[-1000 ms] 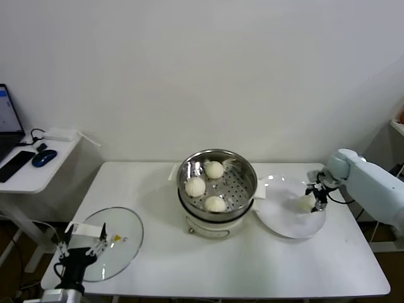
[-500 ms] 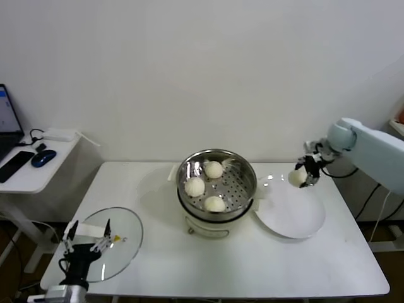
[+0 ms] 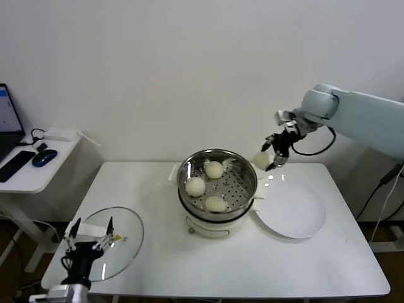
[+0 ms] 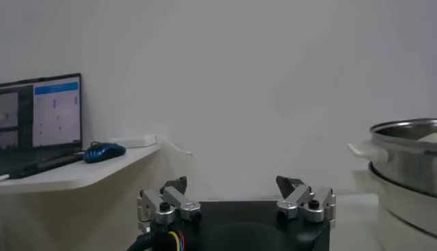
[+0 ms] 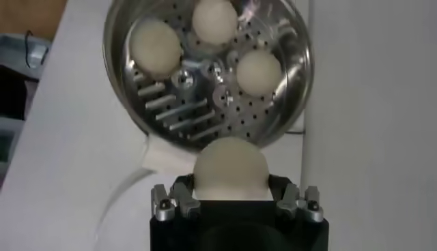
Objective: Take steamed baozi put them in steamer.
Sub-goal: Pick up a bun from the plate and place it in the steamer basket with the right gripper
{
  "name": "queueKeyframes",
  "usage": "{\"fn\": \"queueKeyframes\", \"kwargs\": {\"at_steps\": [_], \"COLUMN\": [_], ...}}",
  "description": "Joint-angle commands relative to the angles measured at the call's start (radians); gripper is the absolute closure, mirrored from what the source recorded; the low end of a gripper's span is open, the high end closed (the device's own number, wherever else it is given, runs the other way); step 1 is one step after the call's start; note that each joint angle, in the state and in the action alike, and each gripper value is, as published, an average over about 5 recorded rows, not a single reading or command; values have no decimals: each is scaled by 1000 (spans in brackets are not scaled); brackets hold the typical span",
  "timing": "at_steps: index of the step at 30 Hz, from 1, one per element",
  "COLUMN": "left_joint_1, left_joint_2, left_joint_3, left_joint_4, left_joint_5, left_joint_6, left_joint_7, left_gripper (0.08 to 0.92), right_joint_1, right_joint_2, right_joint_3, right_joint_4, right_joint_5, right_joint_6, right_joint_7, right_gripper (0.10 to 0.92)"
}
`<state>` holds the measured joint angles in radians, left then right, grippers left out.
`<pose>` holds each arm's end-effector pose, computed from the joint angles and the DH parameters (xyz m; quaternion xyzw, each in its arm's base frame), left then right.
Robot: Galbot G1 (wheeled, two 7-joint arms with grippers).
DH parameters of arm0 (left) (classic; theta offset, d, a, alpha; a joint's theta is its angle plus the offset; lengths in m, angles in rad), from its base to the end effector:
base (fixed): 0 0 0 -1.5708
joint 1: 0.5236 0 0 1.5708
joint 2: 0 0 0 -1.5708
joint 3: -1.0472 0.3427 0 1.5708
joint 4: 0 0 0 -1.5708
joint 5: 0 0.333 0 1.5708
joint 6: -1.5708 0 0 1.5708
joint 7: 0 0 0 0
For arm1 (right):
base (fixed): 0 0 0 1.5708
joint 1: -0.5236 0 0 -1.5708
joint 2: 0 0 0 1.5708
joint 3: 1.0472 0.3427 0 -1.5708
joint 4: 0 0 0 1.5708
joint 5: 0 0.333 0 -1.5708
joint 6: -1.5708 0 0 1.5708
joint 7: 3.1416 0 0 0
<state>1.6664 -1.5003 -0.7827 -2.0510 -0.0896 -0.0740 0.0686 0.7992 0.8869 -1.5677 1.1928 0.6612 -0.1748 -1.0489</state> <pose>0.1262 0.0888 -0.3148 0.0585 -0.9964 -0.0555 0.0253 0.5524 -0.0860 -0.0037 0.5442 -0.5821 0.5015 0.3369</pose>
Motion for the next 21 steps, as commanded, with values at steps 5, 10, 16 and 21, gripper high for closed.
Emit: {"fn": "queueKeyframes", "kwargs": {"at_steps": [5, 10, 16, 21], "left_joint_1": [-5, 2, 7, 2], "left_joint_2": [-2, 1, 2, 2], "left_joint_3": [-2, -12, -15, -15], "left_joint_4": [-6, -3, 3, 12], "left_joint_5": [12, 3, -1, -2], "left_joint_6": [4, 0, -3, -3], "left_joint_7": [1, 0, -1, 0], "left_gripper": [177, 177, 177, 177], "right_joint_1": [-22, -106, -175, -212], "right_joint_2": [175, 193, 192, 191], "right_joint_3": [-38, -10, 6, 23], "right_joint_4": [35, -15, -62, -99], "right_joint_5": [95, 23, -30, -49], "right_joint_6": [-69, -72, -72, -71], "right_joint_7": [34, 39, 39, 41], "right_gripper": [321, 318, 321, 317]}}
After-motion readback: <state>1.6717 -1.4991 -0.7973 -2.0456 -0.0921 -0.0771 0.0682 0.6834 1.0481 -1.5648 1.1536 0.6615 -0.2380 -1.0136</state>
